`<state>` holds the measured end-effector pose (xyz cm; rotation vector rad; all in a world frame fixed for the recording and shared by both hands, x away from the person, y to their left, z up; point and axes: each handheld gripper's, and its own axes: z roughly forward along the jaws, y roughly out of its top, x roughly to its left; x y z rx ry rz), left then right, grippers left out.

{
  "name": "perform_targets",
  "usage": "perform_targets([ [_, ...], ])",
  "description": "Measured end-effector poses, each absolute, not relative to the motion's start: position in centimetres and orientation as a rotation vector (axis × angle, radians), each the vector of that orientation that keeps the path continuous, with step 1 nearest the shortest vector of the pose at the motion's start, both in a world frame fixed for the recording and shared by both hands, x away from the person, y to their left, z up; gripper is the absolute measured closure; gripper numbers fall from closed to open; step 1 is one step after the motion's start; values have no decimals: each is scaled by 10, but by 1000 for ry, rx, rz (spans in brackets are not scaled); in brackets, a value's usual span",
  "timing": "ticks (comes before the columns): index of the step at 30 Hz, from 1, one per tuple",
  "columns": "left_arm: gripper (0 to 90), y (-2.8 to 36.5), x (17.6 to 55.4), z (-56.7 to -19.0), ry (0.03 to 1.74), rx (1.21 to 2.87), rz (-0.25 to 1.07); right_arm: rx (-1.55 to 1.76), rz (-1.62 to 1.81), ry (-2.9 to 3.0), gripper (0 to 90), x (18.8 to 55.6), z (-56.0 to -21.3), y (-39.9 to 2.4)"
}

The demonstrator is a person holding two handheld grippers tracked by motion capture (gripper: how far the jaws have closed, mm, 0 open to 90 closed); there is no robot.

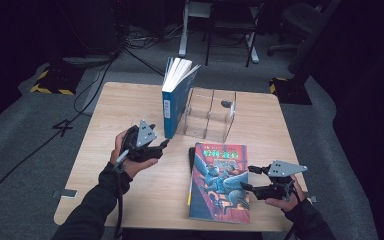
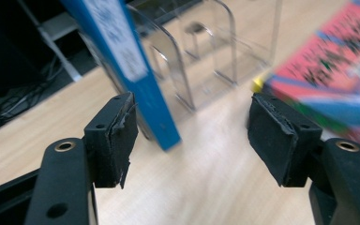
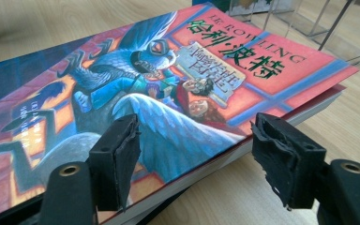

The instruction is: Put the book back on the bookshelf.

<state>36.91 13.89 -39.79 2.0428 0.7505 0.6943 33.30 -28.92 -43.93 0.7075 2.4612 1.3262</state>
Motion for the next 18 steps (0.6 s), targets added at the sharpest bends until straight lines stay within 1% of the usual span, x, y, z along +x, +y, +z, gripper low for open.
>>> perform_targets([
  [8,309,139,344,-435,657,2159,552,738,1300,2491,292,330,-441,-290],
  [9,307,139,344,-435,657,2159,552,738,1300,2491,292,330,-441,-290],
  [11,296,138,338,-447,625,2204,488,752,1295,2504,281,329,-442,-292],
  [14,286,138,335,-454,622,2219,458,761,1293,2512,276,328,-443,-292],
  [18,280,138,329,-469,618,2242,380,786,1296,2533,255,326,-444,-294],
])
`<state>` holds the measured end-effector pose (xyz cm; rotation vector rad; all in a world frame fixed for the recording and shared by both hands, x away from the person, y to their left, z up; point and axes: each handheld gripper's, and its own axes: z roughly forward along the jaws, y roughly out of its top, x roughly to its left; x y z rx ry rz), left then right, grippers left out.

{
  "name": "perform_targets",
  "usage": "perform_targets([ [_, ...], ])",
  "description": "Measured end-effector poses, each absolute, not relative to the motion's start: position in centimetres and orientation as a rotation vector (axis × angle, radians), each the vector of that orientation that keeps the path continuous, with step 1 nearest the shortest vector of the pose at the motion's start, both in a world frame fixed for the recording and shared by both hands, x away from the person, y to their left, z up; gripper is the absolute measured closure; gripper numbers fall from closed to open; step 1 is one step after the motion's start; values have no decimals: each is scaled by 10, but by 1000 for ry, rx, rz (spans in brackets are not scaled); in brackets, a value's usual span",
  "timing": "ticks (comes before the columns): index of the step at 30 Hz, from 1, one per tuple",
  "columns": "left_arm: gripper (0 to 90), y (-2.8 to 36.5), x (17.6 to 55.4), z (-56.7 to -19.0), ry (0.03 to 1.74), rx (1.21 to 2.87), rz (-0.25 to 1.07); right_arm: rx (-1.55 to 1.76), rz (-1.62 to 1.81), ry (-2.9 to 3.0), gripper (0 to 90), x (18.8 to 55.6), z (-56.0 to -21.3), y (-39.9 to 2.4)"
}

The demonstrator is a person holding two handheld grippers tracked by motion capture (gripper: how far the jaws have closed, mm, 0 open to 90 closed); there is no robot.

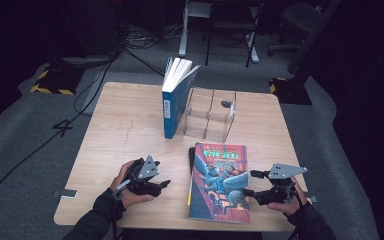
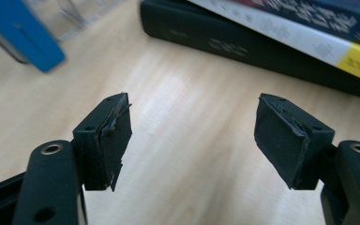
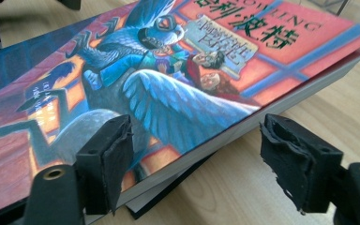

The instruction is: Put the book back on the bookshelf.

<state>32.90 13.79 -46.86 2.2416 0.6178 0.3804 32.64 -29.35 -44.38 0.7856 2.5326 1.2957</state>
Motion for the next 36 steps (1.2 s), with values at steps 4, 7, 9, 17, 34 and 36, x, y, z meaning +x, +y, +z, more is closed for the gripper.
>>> perform_targets([
  [4,269,136,321,-478,610,2258,322,798,1306,2563,238,324,-445,-293],
  [7,255,135,318,-482,612,2264,289,805,1319,2592,222,324,-447,-292],
  [9,249,133,314,-487,609,2278,264,824,1322,2618,209,325,-448,-291],
  [17,232,127,309,-498,593,2303,206,877,1346,2682,162,330,-452,-289],
  [34,199,125,311,-505,571,2313,211,837,1304,2697,151,331,-448,-285],
  [36,200,125,311,-505,572,2313,210,823,1299,2695,154,331,-447,-284],
])
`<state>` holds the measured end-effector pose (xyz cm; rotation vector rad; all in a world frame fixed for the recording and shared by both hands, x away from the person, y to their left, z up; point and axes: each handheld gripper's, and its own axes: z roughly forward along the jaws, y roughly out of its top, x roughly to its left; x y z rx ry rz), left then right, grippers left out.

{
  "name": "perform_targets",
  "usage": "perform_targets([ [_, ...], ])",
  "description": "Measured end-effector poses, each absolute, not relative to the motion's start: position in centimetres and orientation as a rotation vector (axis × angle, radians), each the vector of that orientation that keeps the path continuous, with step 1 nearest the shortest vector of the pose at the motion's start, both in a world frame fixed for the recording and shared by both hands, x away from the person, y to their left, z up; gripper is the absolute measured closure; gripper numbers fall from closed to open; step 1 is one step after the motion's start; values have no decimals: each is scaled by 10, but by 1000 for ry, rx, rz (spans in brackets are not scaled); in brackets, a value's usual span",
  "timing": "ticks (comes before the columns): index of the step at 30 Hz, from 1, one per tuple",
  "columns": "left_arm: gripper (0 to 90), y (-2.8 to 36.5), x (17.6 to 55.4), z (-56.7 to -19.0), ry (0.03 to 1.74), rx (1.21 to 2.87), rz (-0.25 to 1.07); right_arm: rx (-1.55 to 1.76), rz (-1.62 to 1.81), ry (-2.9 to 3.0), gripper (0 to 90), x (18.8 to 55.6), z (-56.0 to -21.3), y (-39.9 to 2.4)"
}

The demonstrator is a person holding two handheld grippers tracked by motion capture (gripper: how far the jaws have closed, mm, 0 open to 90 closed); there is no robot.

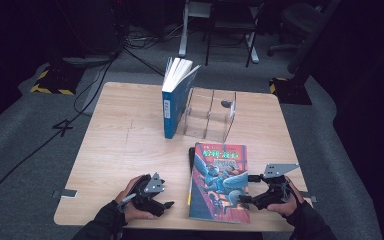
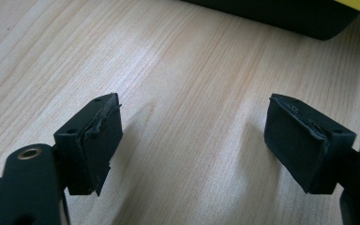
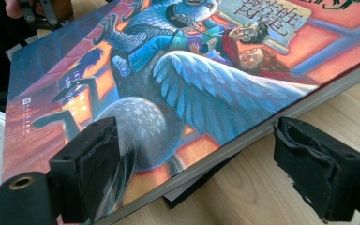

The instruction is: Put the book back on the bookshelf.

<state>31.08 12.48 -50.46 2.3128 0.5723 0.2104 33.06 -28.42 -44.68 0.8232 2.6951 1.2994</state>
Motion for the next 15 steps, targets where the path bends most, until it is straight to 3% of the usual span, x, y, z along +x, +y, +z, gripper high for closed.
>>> perform_targets([
  [10,199,124,312,-505,568,2313,211,777,1260,2654,220,331,-437,-279],
  [15,203,124,312,-505,565,2315,212,772,1331,2597,369,332,-432,-286],
])
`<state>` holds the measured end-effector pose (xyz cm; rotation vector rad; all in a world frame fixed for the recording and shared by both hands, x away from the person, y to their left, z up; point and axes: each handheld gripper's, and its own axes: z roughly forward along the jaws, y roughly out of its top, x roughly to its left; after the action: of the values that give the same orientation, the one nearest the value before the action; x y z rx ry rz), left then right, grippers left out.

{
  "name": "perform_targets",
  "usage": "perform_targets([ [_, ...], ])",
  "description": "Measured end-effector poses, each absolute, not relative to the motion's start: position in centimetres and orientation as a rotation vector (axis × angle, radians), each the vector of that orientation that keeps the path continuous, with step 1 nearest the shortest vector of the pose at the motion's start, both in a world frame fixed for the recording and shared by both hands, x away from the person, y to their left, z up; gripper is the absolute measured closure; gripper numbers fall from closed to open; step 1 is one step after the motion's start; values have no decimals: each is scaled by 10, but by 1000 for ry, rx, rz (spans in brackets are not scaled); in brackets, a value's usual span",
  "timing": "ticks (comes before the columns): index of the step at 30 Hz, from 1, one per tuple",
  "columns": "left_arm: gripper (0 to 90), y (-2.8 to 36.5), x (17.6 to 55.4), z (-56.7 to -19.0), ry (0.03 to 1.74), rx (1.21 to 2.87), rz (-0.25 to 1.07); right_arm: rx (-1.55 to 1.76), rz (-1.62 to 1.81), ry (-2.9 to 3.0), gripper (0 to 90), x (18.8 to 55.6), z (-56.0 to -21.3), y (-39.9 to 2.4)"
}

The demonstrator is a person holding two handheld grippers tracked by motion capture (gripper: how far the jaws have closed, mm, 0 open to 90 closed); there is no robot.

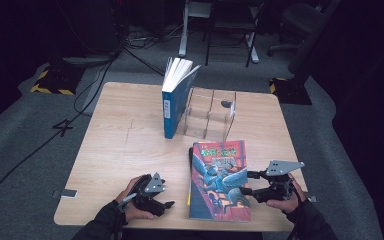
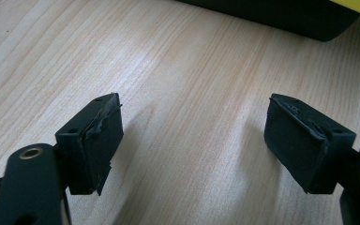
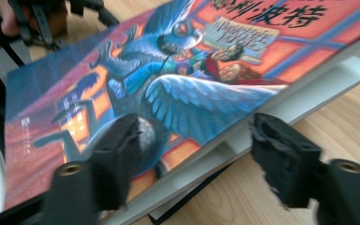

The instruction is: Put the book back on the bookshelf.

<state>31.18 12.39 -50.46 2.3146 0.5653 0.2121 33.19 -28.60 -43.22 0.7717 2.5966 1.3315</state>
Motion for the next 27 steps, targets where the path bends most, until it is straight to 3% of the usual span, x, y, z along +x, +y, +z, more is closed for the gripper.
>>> perform_targets([
  [16,234,122,316,-504,596,2295,221,799,1259,2649,301,366,-437,-269],
  [17,279,123,317,-504,607,2283,212,800,1246,2661,301,367,-438,-268],
  [27,268,115,343,-487,643,2182,247,815,1235,2749,244,360,-440,-270],
])
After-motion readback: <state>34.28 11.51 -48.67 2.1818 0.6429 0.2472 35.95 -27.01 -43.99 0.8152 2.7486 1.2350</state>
